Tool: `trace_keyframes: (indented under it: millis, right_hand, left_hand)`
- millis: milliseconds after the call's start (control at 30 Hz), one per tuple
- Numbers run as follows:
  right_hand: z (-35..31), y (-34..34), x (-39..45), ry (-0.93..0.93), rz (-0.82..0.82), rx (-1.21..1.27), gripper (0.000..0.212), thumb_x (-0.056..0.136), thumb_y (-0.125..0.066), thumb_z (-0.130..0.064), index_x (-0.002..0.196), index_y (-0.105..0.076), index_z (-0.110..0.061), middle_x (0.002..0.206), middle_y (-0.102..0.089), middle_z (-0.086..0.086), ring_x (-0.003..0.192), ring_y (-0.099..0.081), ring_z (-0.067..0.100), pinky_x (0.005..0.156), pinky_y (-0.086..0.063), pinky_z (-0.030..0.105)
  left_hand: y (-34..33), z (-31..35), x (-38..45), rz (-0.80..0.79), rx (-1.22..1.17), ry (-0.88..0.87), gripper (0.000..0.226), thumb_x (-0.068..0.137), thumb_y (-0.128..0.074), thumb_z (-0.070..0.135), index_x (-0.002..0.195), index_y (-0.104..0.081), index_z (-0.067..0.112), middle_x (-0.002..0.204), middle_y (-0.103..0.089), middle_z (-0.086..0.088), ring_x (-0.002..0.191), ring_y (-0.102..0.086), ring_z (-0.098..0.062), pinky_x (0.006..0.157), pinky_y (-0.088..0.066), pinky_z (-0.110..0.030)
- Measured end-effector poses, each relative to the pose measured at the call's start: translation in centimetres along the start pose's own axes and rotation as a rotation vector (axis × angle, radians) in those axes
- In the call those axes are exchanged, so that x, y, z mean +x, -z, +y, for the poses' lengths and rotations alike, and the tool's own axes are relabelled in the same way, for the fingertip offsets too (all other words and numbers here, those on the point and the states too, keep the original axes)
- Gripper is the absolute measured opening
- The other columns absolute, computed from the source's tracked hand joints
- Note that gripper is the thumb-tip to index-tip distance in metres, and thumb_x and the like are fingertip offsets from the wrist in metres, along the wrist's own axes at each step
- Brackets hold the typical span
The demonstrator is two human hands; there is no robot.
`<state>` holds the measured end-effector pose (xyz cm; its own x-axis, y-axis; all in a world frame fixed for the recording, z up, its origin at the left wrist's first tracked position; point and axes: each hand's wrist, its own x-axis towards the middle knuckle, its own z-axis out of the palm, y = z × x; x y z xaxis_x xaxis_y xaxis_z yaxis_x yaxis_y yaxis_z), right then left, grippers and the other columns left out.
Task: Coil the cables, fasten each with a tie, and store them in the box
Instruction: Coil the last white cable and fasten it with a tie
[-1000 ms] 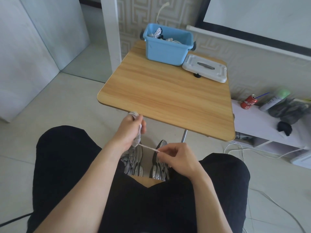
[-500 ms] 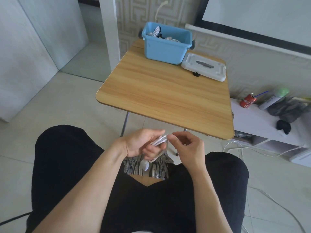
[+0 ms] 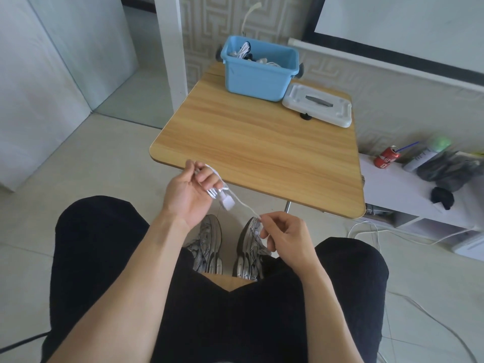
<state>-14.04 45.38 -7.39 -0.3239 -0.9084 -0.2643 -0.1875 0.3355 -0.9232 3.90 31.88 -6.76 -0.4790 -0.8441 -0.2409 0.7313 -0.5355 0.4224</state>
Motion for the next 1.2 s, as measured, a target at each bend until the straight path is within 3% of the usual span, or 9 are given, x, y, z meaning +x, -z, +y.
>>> trace_keyframes:
  millis: [167,433,567,667,767,833,933,1033,1200]
  right_hand:
    - [-0.3,-0.3,-0.5,-0.086,-0.234,-0.167,0.02,0.098,-0.065,-0.032,0.092,-0.072,-0.014,0.064,-0.066,-0.002,0.046,-0.05,0.01,0.05,-0.045,0.025]
    - [-1.1,-0.4,-1.0,-0.154,-0.489,-0.257,0.02,0.097,-0.067,-0.031,0.091,-0.073,-0.012,0.061,-0.063,-0.001,0.042,-0.044,0.01,0.044,-0.039,0.02]
    - [-0.9,-0.2,-0.8,-0.037,-0.295,-0.282,0.019,0.095,-0.068,-0.033,0.085,-0.074,-0.018,0.064,-0.067,0.004,0.051,-0.054,0.011,0.052,-0.048,0.029]
    - [-0.7,0.0,-0.5,0.039,-0.176,-0.216,0.016,0.093,-0.07,-0.034,0.082,-0.075,-0.023,0.073,-0.071,0.009,0.061,-0.06,0.014,0.063,-0.055,0.044]
    - [-0.9,-0.1,-0.6,0.103,-0.087,-0.229,0.013,0.092,-0.071,-0.03,0.081,-0.074,-0.023,0.068,-0.07,0.001,0.059,-0.06,0.009,0.06,-0.053,0.038]
    - [-1.0,-0.2,-0.7,0.135,0.009,-0.209,0.012,0.092,-0.072,-0.028,0.082,-0.075,-0.023,0.068,-0.07,-0.007,0.059,-0.061,0.006,0.057,-0.049,0.025]
    - [-0.9,-0.2,-0.6,0.151,0.141,-0.122,0.007,0.09,-0.076,-0.028,0.086,-0.077,-0.021,0.077,-0.075,-0.008,0.07,-0.067,0.002,0.061,-0.048,0.017]
    - [-0.9,0.1,-0.5,0.122,0.204,-0.016,0.015,0.084,-0.081,-0.033,0.086,-0.076,-0.019,0.075,-0.074,0.001,0.062,-0.062,0.004,0.057,-0.048,0.019]
    - [-0.9,-0.2,-0.4,0.104,0.152,0.015,0.018,0.085,-0.079,-0.036,0.088,-0.076,-0.019,0.074,-0.073,-0.012,0.065,-0.064,-0.001,0.059,-0.048,0.017]
  left_hand:
    - [0.6,0.7,0.3,0.178,0.097,-0.137,0.029,0.11,-0.028,0.021,0.085,-0.043,0.017,0.069,-0.041,0.005,0.059,-0.037,-0.013,0.074,-0.036,-0.028]
    - [0.0,-0.5,0.7,0.273,0.32,-0.214,0.026,0.109,-0.031,0.01,0.084,-0.036,0.015,0.072,-0.039,0.001,0.059,-0.038,-0.014,0.068,-0.038,-0.03]
    - [0.2,-0.4,0.4,0.191,0.578,-0.145,0.026,0.108,-0.036,0.011,0.083,-0.041,0.014,0.067,-0.044,0.001,0.057,-0.041,-0.014,0.066,-0.041,-0.03]
    - [0.9,-0.7,-0.1,0.092,1.185,-0.044,0.035,0.108,-0.039,0.02,0.077,-0.052,0.009,0.066,-0.053,-0.004,0.061,-0.05,-0.016,0.071,-0.044,-0.032]
    - [0.9,-1.6,-0.8,-0.115,1.57,0.228,0.04,0.108,-0.04,0.027,0.076,-0.057,0.009,0.07,-0.058,-0.004,0.065,-0.056,-0.014,0.076,-0.049,-0.035]
    - [0.6,-2.0,-1.2,-0.233,1.552,0.426,0.037,0.108,-0.041,0.029,0.082,-0.059,0.009,0.071,-0.062,-0.006,0.066,-0.058,-0.017,0.074,-0.05,-0.037]
    - [-0.1,-2.4,-1.7,-0.308,1.287,0.589,0.027,0.107,-0.039,0.021,0.094,-0.056,0.005,0.068,-0.056,-0.009,0.057,-0.05,-0.02,0.057,-0.042,-0.03]
    - [-0.7,-2.5,-1.9,-0.439,1.018,0.683,0.023,0.093,-0.038,0.022,0.085,-0.056,0.008,0.059,-0.039,-0.003,0.05,-0.033,-0.016,0.053,-0.032,-0.029]
    - [-0.4,-1.7,-1.5,-0.566,0.82,0.729,0.045,0.099,-0.028,0.042,0.078,-0.053,0.011,0.05,-0.03,0.006,0.042,-0.019,-0.013,0.046,-0.023,-0.028]
